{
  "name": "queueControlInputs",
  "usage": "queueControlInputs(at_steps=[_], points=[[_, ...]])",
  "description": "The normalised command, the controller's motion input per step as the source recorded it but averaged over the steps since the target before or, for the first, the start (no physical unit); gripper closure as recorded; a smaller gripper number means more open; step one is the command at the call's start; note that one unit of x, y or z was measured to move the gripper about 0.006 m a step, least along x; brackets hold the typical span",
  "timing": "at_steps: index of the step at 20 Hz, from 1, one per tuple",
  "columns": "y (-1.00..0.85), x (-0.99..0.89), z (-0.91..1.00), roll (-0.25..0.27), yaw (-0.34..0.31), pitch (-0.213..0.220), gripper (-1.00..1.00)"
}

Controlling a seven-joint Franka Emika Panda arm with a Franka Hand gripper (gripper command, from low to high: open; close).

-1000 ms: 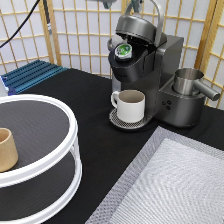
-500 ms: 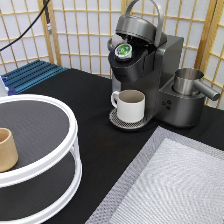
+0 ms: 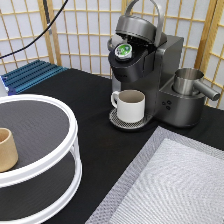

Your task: Make coffee

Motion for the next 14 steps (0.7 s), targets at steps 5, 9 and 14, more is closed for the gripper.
queueControlInputs(at_steps=[5, 9, 14], points=[[0.0, 0.04, -0.22, -0.143, -0.02, 0.002, -1.0], [0.04, 0.1, -0.12, -0.118, -0.002, 0.0, -1.0], [0.0, 0.17, -0.18, -0.09, 0.0, 0.0, -1.0]])
